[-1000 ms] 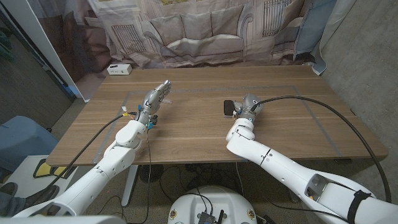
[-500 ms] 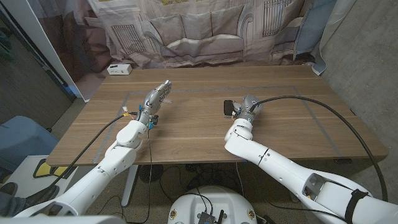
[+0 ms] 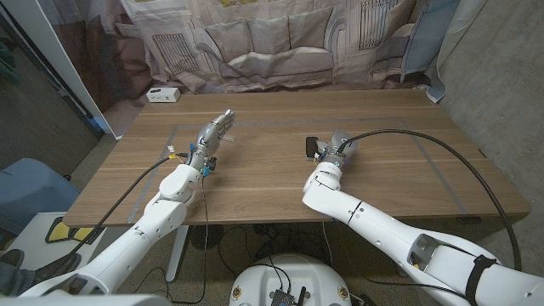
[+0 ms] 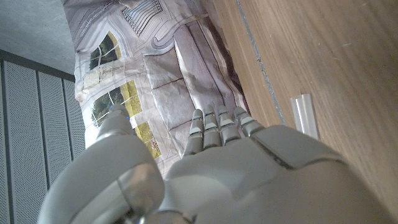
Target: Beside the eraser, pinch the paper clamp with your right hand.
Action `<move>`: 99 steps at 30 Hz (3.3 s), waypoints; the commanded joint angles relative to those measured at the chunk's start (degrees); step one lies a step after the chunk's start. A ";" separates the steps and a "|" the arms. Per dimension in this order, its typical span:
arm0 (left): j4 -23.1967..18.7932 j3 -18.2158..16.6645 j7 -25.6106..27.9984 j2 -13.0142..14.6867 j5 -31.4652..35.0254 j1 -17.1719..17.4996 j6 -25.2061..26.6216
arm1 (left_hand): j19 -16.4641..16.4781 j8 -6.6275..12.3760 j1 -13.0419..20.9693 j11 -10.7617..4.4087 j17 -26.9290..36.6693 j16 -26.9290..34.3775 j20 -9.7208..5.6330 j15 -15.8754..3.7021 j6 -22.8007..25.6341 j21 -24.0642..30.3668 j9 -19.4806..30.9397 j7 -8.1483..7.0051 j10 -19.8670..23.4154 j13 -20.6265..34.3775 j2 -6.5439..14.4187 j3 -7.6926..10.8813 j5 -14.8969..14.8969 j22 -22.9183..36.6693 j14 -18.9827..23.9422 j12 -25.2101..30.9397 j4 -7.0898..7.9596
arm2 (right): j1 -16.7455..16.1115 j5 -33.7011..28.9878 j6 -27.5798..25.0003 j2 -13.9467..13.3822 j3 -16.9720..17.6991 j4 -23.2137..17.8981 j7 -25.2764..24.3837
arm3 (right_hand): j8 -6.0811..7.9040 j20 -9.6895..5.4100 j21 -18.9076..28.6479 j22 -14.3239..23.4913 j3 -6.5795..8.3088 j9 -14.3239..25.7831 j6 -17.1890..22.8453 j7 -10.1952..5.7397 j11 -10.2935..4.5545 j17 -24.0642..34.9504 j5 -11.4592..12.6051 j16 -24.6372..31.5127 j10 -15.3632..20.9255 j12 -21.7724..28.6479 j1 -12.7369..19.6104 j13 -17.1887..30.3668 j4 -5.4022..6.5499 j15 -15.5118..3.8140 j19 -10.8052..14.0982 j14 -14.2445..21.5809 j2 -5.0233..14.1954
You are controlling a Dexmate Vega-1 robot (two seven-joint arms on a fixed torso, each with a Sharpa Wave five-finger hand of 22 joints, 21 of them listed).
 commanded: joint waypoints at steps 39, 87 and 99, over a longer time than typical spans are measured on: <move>-2.44 -0.61 0.25 1.74 -0.31 1.48 1.58 | 0.43 0.03 0.95 0.19 0.20 0.03 -0.53 -0.14 0.50 -0.09 0.34 0.05 0.65 0.12 0.13 0.69 0.03 0.32 0.56 0.02 -0.04 | -6.80 -0.68 25.28 -12.66 3.16 -10.15 2.66 | 0.18 -12.78 0.44 -0.20 -1.76 0.12 -13.44 5.70 9.89 -1.09 0.88 -1.08 -18.26 -0.01 -7.68 -0.33 1.55 1.03 -1.97 -14.83 1.67; -5.49 3.17 6.12 -1.74 5.02 -0.55 4.00 | 1.59 0.13 -2.29 0.70 0.39 0.18 -3.88 0.20 1.40 0.12 0.33 0.89 1.13 0.10 -0.82 -0.63 -0.26 0.38 1.21 0.08 1.44 | -17.22 20.52 83.02 -19.72 23.58 -3.96 21.93 | 2.13 -12.29 -0.44 -0.33 -1.27 0.13 -10.30 8.32 12.85 -0.79 0.79 -0.70 -19.80 0.94 -10.17 -0.35 1.96 3.00 -4.46 -20.17 3.86; -6.08 2.60 5.09 -0.83 4.78 -0.32 3.20 | 1.38 0.04 -2.87 0.58 0.40 0.03 -3.91 0.26 1.33 0.01 0.32 0.78 0.69 0.08 -0.35 -0.62 -0.18 0.38 0.86 -0.12 1.81 | -15.94 42.26 95.74 -17.28 26.74 4.65 42.31 | 0.35 -12.39 -0.32 -0.34 -1.93 0.08 -15.02 8.83 13.15 -0.81 1.03 -0.95 -21.73 0.46 -11.76 -0.42 2.33 3.39 -5.56 -22.05 3.34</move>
